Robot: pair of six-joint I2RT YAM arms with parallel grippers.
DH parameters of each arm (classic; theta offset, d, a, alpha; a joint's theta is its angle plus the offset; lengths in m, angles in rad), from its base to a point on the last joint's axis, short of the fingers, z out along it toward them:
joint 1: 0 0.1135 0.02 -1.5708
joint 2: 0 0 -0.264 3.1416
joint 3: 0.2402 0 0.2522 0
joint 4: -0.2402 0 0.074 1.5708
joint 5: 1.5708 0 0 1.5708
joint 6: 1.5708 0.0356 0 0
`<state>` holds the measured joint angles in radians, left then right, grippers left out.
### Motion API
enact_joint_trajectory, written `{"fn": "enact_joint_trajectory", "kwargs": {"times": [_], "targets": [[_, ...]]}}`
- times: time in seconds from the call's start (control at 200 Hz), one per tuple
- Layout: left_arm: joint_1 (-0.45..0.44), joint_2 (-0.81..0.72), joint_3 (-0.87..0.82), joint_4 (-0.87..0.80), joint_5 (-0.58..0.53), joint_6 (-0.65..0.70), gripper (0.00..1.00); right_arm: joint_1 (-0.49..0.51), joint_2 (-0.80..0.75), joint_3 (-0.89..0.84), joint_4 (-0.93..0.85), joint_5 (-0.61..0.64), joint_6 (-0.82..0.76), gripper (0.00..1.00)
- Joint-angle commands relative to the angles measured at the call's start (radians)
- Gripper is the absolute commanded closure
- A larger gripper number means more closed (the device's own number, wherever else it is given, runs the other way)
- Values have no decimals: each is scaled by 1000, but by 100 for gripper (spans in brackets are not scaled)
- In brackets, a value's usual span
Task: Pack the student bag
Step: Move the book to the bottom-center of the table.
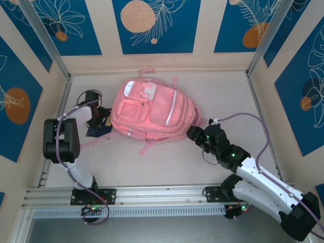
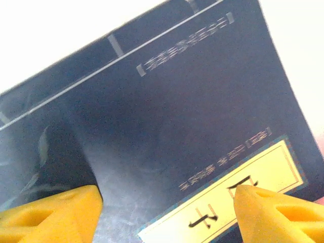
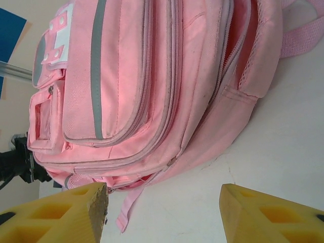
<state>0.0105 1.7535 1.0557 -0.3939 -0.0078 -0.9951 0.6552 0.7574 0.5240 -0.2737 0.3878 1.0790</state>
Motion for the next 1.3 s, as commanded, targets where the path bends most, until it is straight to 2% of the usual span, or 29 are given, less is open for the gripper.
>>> {"fn": "enact_joint_trajectory", "kwargs": {"times": [0.0,0.165,0.455,0.58,0.855,0.92,1.035,1.08,1.135,1.27,1.295], "targets": [[-4,-35,-73,-91,40,-78,30,9,-7,11,22,-23,-21,40],[-7,-79,-101,-156,47,-100,33,21,-12,23,7,-23,-17,40],[-25,-118,-240,-105,54,-109,42,57,-65,22,-47,0,12,41],[-34,-118,-268,-149,36,-124,48,84,-79,35,-87,32,27,41],[-106,-166,-299,-262,48,-158,54,136,-81,58,-120,83,41,41],[-105,-223,-289,-305,30,-144,56,145,-80,62,-125,88,38,41],[-104,-347,-219,-382,-76,-85,59,155,-78,62,-124,92,26,41],[-96,-365,-182,-392,-100,-56,64,156,-75,60,-120,95,23,41],[-80,-356,-132,-418,-111,-30,76,157,-69,58,-115,97,21,41],[-17,-255,-26,-465,-113,8,100,156,-54,61,-111,99,20,42],[-3,-233,-15,-462,-98,11,100,158,-53,61,-111,100,17,42]]}}
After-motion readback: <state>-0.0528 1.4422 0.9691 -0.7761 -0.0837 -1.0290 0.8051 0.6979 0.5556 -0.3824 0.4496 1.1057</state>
